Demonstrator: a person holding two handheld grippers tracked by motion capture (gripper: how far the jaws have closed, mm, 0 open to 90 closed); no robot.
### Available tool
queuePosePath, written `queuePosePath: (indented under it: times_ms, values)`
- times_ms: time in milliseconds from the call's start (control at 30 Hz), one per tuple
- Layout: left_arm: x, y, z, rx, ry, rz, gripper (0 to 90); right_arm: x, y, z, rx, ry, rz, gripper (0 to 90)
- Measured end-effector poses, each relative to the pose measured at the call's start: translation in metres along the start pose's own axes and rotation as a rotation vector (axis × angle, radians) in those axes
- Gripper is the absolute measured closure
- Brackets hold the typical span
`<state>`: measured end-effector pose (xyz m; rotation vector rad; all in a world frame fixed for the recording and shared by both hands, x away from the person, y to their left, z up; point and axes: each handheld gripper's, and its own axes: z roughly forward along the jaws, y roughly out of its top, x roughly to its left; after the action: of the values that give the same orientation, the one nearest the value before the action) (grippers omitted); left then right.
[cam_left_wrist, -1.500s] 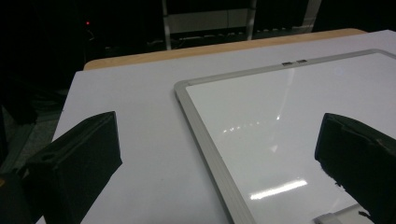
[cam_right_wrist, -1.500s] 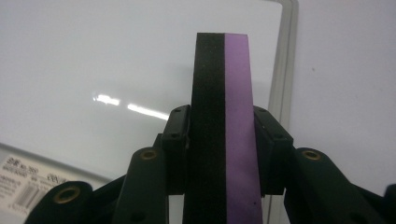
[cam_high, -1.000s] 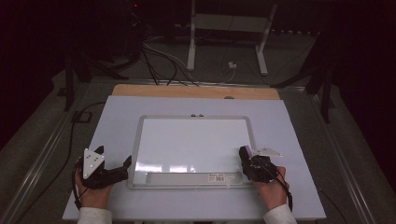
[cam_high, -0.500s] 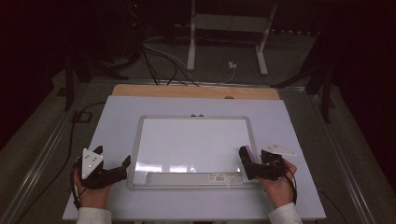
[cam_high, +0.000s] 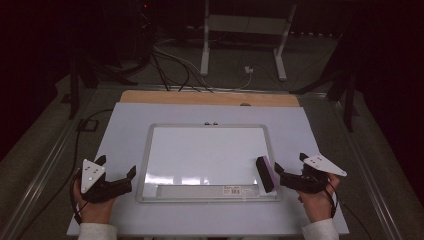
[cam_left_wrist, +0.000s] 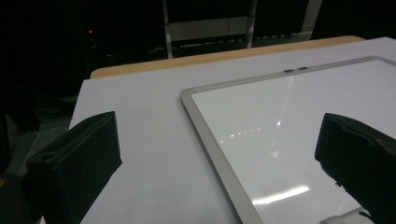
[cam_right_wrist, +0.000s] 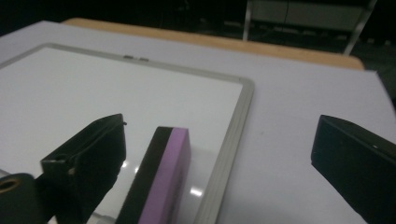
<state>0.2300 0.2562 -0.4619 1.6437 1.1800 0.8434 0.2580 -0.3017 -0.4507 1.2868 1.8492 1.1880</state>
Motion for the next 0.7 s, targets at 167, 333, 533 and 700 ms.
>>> queuePosePath:
  times_ms: [167, 333, 533, 700]
  values:
    - [0.003, 0.000, -0.002, -0.008, -0.006, 0.003, 1.1, -0.007, -0.004, -0.009, -0.054, 0.001, -0.019, 3.2]
    - [0.007, 0.000, -0.005, -0.018, -0.002, -0.002, 1.1, -0.013, -0.011, -0.017, -0.090, -0.012, -0.025, 3.2]
    - [0.013, -0.002, -0.007, -0.019, 0.008, -0.009, 1.1, -0.023, -0.022, -0.026, -0.110, -0.041, -0.001, 3.2]
    - [0.017, -0.004, -0.006, -0.017, 0.017, -0.017, 1.1, -0.025, -0.028, -0.029, -0.110, -0.060, -0.004, 3.2]
